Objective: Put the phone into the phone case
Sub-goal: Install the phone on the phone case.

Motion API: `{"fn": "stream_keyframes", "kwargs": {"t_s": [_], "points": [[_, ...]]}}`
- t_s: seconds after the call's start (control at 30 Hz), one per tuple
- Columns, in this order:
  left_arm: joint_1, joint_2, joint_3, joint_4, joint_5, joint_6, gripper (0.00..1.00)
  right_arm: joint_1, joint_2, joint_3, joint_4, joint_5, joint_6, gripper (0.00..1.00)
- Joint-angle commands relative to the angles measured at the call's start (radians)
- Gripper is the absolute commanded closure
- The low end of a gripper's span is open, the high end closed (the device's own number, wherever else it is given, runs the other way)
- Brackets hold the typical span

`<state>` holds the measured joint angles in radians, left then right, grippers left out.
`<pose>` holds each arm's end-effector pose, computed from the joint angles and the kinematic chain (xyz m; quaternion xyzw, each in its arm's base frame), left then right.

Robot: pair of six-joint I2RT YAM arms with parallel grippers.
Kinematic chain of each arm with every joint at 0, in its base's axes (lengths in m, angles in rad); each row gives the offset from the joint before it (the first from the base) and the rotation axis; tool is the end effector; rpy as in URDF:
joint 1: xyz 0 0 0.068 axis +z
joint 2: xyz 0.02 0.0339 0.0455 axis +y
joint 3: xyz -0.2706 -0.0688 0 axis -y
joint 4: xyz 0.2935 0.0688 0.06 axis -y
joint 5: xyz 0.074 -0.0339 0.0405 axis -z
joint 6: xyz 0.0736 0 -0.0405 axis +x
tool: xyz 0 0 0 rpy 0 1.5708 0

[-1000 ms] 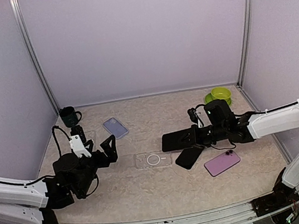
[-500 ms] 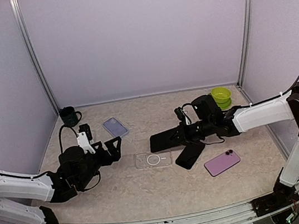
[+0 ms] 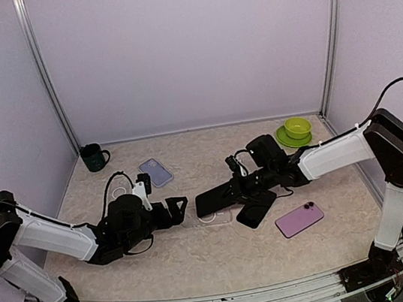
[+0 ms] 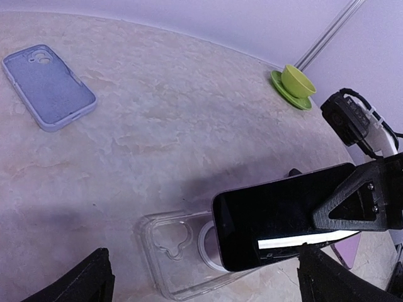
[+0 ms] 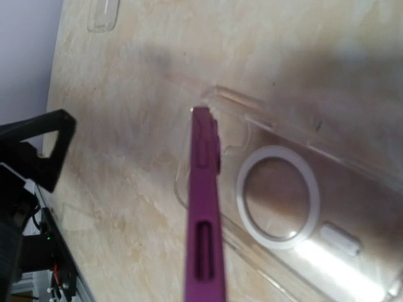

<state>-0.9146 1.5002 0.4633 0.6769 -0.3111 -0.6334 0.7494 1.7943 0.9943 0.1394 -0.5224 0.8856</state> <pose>0.2233 -0.2531 0.1106 0.0265 0.8167 -0.3019 0.4911 0.2944 0.3241 0.1241 -0.0542 0.8735 0.4684 0.1213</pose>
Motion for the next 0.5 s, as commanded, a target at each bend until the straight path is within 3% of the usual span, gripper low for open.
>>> {"fn": "stream_keyframes", "kwargs": {"t_s": [0.0,0.47], "points": [[0.010,0.043,0.034,0.007,0.068,-0.026,0.01,0.017,0.026,0.047,0.052,-0.055,0.018,1.00],[0.075,0.141,-0.032,0.260,0.306,-0.085,0.01,0.018,0.100,0.089,0.068,-0.100,0.073,1.00]]}}
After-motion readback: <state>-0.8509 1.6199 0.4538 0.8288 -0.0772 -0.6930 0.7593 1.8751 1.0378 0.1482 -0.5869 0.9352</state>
